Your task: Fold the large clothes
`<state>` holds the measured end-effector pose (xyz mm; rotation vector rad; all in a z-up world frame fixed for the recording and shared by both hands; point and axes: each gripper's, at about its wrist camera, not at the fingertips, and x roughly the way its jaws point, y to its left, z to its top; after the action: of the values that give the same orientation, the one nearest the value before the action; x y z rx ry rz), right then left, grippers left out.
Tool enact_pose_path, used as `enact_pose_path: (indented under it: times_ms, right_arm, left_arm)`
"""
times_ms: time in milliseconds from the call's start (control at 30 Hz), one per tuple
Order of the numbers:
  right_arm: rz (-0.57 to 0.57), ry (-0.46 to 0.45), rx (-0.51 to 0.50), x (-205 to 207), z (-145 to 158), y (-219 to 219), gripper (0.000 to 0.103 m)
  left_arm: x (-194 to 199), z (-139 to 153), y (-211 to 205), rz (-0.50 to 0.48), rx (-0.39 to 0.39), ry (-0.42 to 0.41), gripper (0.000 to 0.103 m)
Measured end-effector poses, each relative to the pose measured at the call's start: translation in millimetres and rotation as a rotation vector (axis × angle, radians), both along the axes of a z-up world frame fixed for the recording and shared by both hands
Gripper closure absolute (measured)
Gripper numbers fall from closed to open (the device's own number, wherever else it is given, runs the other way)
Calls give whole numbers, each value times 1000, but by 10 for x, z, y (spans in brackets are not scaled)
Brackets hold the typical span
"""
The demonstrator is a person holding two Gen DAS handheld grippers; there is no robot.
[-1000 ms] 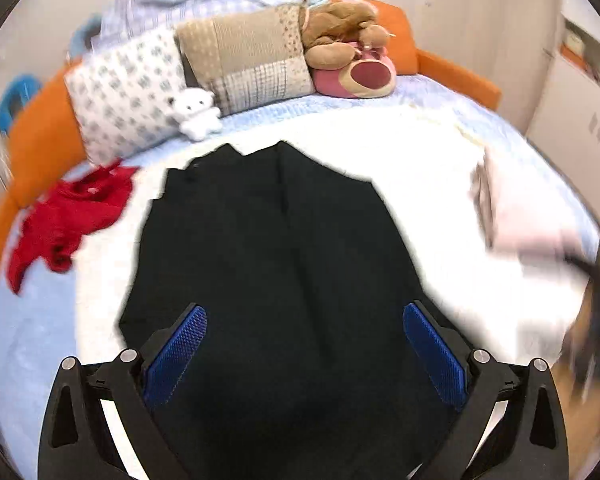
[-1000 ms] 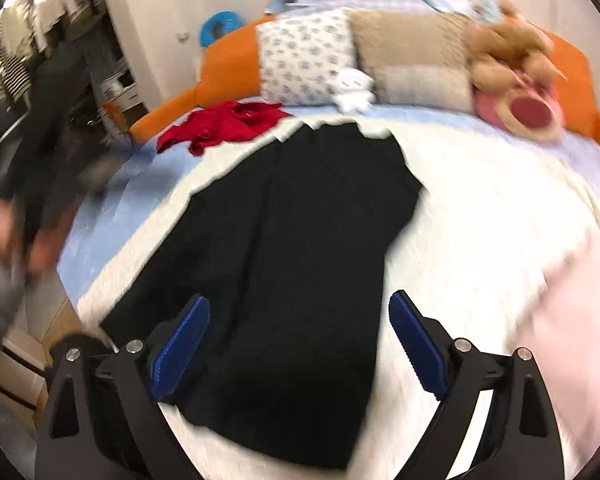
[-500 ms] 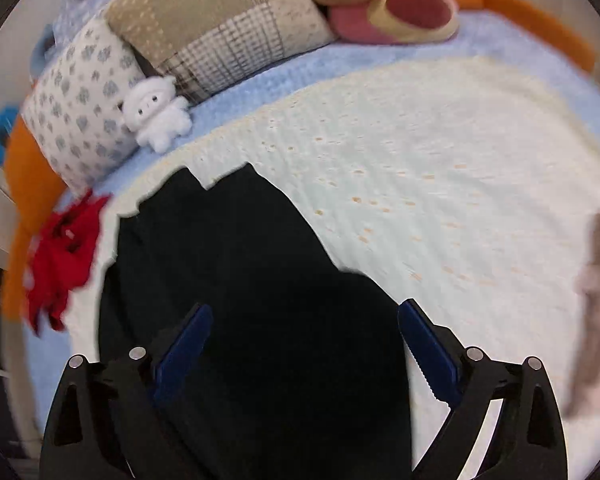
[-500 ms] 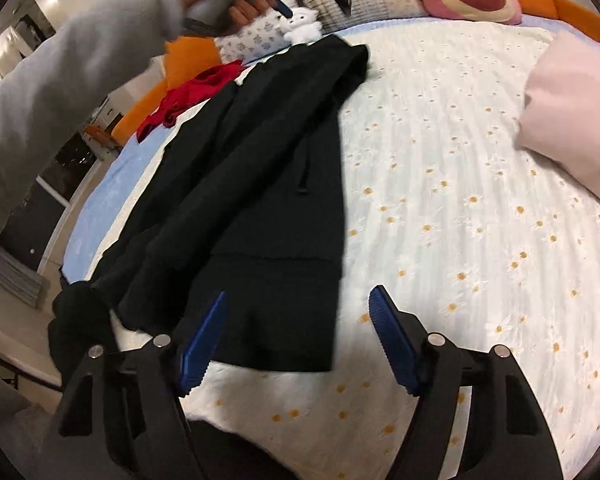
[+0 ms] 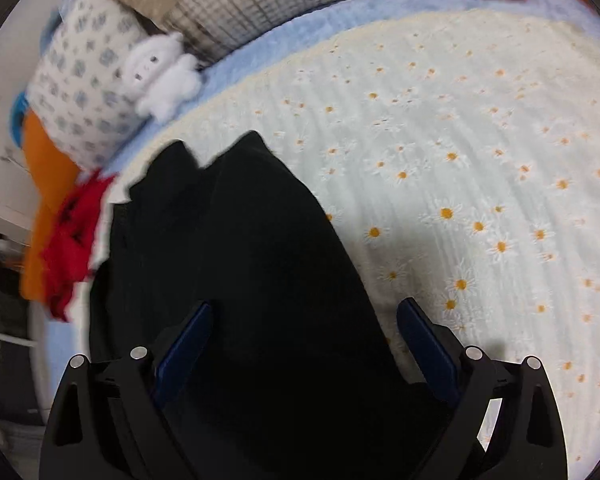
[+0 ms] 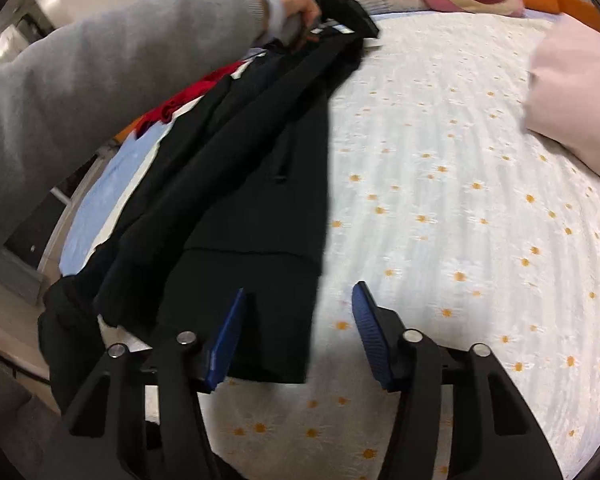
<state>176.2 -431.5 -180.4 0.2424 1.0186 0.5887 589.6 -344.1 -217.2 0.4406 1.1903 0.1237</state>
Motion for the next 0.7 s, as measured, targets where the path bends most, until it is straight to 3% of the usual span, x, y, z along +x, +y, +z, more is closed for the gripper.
enact_pose_path:
  times_ms: [67,100,200,233,300,367,467,500,600,667,700]
  right_arm:
    - [39,8,-5,-17,5,78,64]
    - [47,-5,-52,-11,-24,134,83]
    - [17,20,16,51,-70,58,98]
    - [5,10,40,48,-28,5,98]
    - [-11,-13,113,22,116,-127,99]
    - [-13,-38,132,-12,249,-199,99]
    - [-25,-36,136,-44,296,-297,99]
    - [-29,-25,138,-34,263,-311,99]
    - [-63,43,121,-20,-19,-388,98]
    - [-72,83,118,-19,-199,-369,98]
    - [-78,80,116,-33,-200,-366,97]
  left_arm:
    - [-20,0,56,-16,-73,7,20]
    - [-34,-2,51,-37,-102,15,30]
    - [-69,29,-41,-68,-145,36,62]
    - [-83,51,-86,-72,-136,41,75]
    - [-72,144,-167,-91,-127,62,86]
    - [-51,311,-152,-75,-211,65,88]
    - [-33,653,-72,-71,-427,40,91]
    - [-28,733,-59,-85,-459,28,91]
    - [-20,705,-24,-91,-445,30,92]
    - [-31,534,-6,-89,-461,75,75]
    - [-31,461,-2,-96,-460,90,44]
